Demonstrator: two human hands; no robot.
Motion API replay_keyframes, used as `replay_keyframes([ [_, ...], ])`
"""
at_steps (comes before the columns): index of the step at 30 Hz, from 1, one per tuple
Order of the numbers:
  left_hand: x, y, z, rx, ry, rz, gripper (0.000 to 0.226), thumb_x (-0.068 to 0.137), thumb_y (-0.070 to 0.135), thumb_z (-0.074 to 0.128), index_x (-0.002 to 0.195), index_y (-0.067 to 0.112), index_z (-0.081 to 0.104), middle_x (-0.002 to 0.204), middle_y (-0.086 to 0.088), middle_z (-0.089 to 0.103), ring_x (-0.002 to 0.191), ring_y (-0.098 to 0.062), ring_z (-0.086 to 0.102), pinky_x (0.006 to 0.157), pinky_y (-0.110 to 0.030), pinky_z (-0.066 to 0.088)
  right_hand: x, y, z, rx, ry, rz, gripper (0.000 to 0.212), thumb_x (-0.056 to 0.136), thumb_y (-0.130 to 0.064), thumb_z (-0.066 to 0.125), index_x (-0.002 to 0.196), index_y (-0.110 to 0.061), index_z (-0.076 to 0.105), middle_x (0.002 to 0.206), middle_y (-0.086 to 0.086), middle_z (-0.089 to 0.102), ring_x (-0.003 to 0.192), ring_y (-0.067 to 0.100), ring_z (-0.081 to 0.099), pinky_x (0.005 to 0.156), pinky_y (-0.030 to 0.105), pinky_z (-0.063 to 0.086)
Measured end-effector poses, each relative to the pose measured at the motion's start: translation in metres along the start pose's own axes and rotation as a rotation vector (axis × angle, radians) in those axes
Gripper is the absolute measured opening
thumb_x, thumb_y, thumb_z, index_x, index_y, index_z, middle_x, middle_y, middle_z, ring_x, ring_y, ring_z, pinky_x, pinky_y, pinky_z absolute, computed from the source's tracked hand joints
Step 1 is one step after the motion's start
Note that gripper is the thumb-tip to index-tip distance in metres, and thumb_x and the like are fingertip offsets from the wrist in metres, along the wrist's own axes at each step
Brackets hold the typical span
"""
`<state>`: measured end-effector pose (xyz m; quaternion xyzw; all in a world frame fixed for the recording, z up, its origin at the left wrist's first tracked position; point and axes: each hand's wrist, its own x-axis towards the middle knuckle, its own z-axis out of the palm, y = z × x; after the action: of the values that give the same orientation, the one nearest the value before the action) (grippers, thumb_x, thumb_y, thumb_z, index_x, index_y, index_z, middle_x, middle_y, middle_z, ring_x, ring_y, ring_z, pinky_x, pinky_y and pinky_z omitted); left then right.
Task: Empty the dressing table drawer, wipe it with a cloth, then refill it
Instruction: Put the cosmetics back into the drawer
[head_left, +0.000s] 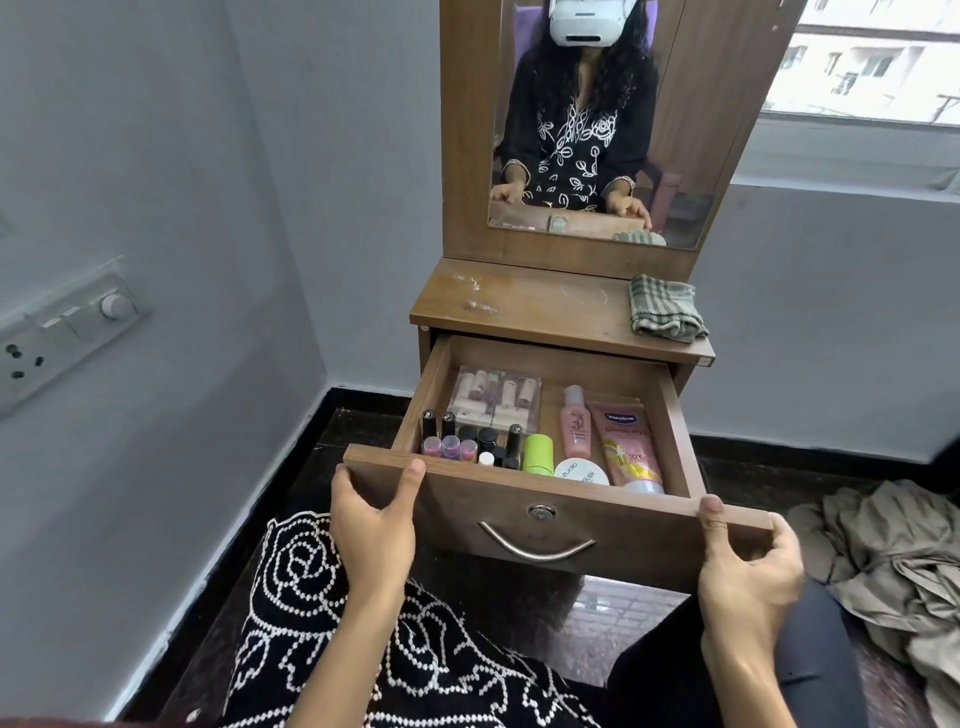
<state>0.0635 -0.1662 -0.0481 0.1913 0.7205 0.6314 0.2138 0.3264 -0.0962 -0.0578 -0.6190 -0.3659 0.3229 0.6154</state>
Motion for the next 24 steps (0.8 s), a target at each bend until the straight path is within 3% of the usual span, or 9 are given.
replay_keyframes([
  [2,0.008,0.002,0.005,0.0,0.009,-0.01,0.085,0.066,0.054,0.074,0.133,0.009,0.045,0.13,-0.007,0.056,0.12,-0.024,0.053,0.104,-0.045,0.042,0.007,0.001,0.005,-0.021,-0.019,-0.017,0.08,0.058,-0.074,0.061,0.115,-0.019,0.052,0.119,0.02,0.061,0.11,0.034,0.058,0.071,-0.003,0.039],
  [3,0.012,0.004,0.008,-0.002,0.012,-0.02,0.081,0.067,0.05,0.075,0.131,0.008,0.047,0.127,-0.007,0.057,0.118,-0.024,0.054,0.103,-0.044,0.043,0.011,0.002,0.008,-0.027,-0.032,-0.028,0.088,0.057,-0.076,0.062,0.117,-0.013,0.054,0.12,0.02,0.061,0.112,0.035,0.058,0.082,0.004,0.043],
  [5,0.021,0.008,0.015,-0.015,0.014,-0.044,0.073,0.069,0.042,0.077,0.128,0.008,0.049,0.123,-0.006,0.059,0.115,-0.023,0.056,0.102,-0.043,0.044,0.02,0.002,0.013,-0.044,-0.036,-0.036,0.091,0.061,-0.072,0.067,0.12,-0.004,0.053,0.12,0.021,0.06,0.112,0.036,0.058,0.096,0.035,0.047],
  [6,0.025,0.011,0.018,-0.025,0.014,-0.059,0.072,0.069,0.039,0.078,0.127,0.008,0.05,0.122,-0.006,0.06,0.114,-0.023,0.057,0.101,-0.043,0.045,0.026,0.001,0.017,-0.062,-0.032,-0.031,0.082,0.066,-0.063,0.071,0.119,-0.002,0.054,0.119,0.021,0.061,0.111,0.037,0.058,0.097,0.043,0.047],
  [9,0.036,0.021,0.028,-0.056,0.019,-0.1,0.066,0.069,0.032,0.081,0.123,0.007,0.053,0.117,-0.006,0.062,0.108,-0.023,0.059,0.098,-0.04,0.047,0.042,-0.004,0.029,-0.113,-0.025,-0.013,0.062,0.074,-0.044,0.076,0.114,0.0,0.057,0.113,0.02,0.064,0.106,0.035,0.06,0.095,0.044,0.048],
  [14,0.055,0.033,0.045,-0.049,0.006,-0.144,0.061,0.068,0.033,0.082,0.117,0.008,0.056,0.113,-0.006,0.063,0.103,-0.025,0.061,0.092,-0.041,0.051,0.063,-0.013,0.046,-0.149,-0.047,0.012,0.067,0.074,-0.045,0.076,0.12,0.0,0.057,0.119,0.018,0.062,0.11,0.033,0.059,0.096,0.044,0.048],
  [19,0.067,0.045,0.062,-0.052,0.002,-0.158,0.059,0.071,0.029,0.08,0.119,0.008,0.053,0.118,-0.007,0.061,0.107,-0.026,0.058,0.094,-0.041,0.049,0.077,-0.024,0.063,-0.133,-0.056,0.057,0.052,0.074,-0.038,0.078,0.109,-0.002,0.062,0.109,0.014,0.066,0.1,0.029,0.062,0.089,0.037,0.051],
  [24,0.079,0.052,0.075,-0.05,-0.012,-0.174,0.062,0.072,0.027,0.079,0.122,0.007,0.05,0.122,-0.009,0.059,0.112,-0.028,0.057,0.097,-0.045,0.048,0.09,-0.029,0.076,-0.121,-0.079,0.09,0.066,0.071,-0.042,0.079,0.117,0.0,0.059,0.117,0.014,0.063,0.108,0.03,0.06,0.094,0.04,0.05],
])
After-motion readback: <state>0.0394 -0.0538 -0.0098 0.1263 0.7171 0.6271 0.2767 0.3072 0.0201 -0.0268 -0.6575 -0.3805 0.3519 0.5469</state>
